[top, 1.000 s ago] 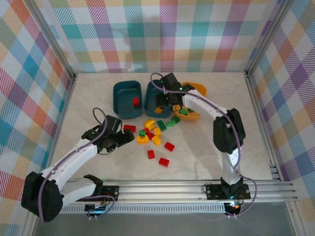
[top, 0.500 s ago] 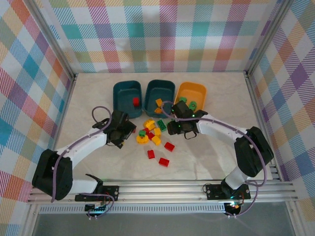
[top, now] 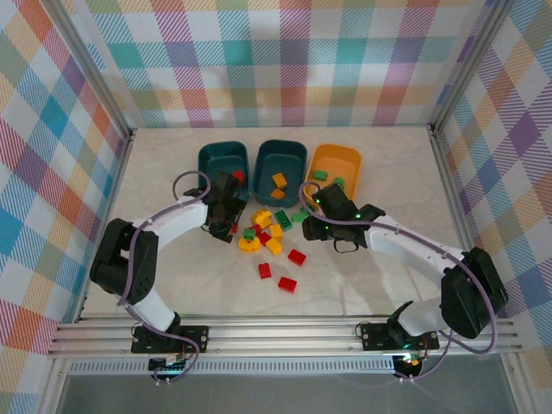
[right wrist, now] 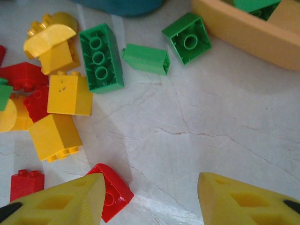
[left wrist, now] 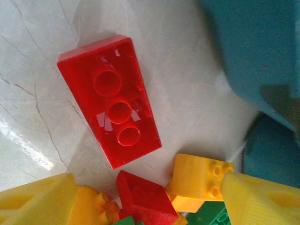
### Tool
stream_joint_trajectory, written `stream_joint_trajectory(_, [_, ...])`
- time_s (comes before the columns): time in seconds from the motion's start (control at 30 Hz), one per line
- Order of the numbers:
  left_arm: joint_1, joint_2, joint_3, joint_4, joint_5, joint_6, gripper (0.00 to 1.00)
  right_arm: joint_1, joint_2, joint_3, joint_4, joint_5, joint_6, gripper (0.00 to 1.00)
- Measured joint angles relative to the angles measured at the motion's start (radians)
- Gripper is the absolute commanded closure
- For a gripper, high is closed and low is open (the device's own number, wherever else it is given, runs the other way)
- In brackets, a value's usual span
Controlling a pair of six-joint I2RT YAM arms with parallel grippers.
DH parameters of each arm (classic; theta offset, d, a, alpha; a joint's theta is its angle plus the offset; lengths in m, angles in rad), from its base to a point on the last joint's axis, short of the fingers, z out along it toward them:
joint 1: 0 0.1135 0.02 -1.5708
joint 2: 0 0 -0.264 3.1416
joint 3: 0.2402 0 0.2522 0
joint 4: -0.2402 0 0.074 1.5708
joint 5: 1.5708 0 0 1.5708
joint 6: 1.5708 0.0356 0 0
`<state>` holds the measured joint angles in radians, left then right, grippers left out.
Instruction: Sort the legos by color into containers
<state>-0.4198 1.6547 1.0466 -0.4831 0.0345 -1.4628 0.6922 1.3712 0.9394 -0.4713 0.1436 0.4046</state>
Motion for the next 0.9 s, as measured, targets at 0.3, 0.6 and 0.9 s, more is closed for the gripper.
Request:
stream_joint_trajectory(0.3, [0.024, 0.020, 0.004, -0.037, 0.002, -0.024, 0.21, 0.000, -0.036, -0.036, 0.000, 0.013, 0.000, 0.45])
stream_joint_trajectory(0.6, [0.069, 0.099, 0.011, -0.042, 0.006, -0.034, 0.39, 0.000, -0.061, -0.044, -0.001, 0.014, 0.008, 0.46])
stream_joint_trajectory(0.9, [0.076, 0.096, 0.011, -0.076, 0.032, 0.008, 0.72, 0.000, -0.092, -0.062, -0.004, 0.023, 0.033, 0.48])
